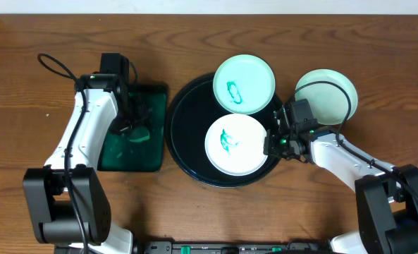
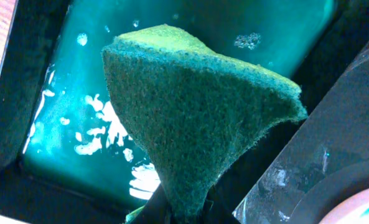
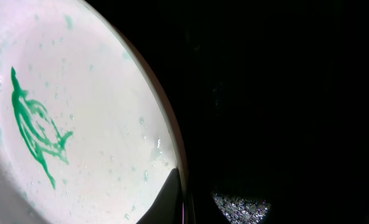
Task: Clean dirty plates on tray and stack at the side
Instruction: 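Scrub the lower plate with the sponge in the left gripper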
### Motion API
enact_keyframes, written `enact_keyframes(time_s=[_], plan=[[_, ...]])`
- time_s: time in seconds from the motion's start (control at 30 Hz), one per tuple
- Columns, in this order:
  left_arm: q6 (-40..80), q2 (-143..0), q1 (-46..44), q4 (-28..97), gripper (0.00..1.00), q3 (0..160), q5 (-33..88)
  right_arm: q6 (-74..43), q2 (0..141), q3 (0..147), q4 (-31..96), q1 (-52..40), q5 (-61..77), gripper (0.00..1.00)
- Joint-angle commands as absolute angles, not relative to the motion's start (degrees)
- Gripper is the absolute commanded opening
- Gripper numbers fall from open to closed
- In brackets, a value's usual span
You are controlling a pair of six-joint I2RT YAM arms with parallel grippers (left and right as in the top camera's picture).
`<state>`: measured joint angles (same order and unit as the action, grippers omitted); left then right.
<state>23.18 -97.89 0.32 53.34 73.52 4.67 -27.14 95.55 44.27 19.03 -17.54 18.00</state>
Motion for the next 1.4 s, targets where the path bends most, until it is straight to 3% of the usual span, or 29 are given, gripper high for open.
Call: enact_keyframes(time_s=[0.0, 0.47, 0.67, 1.13, 1.37], plan=[[25.85, -97.65, 0.54, 54.63, 0.07, 73.45, 5.56, -26.48, 99.37, 42.41, 19.46, -18.48, 18.76, 0.01], [30.72, -97.73, 0.58, 58.00, 0.07, 73.45, 5.39, -26.48, 99.37, 42.41, 19.11, -18.48, 19.59, 0.01], [21.37, -97.73, -0.84, 54.74, 0.07, 74.13, 11.81, -26.48, 99.37, 42.41, 19.03, -18.48, 19.59, 0.01], [15.03, -99.00, -23.86, 46.50, 0.07, 75.02, 11.84, -26.48, 99.37, 42.41, 19.05, -18.48, 19.59, 0.01], [15.07, -106.56, -29.76, 41.39, 0.07, 75.02, 15.20, -26.50, 99.37, 42.41, 19.09, -18.48, 19.62, 0.01]])
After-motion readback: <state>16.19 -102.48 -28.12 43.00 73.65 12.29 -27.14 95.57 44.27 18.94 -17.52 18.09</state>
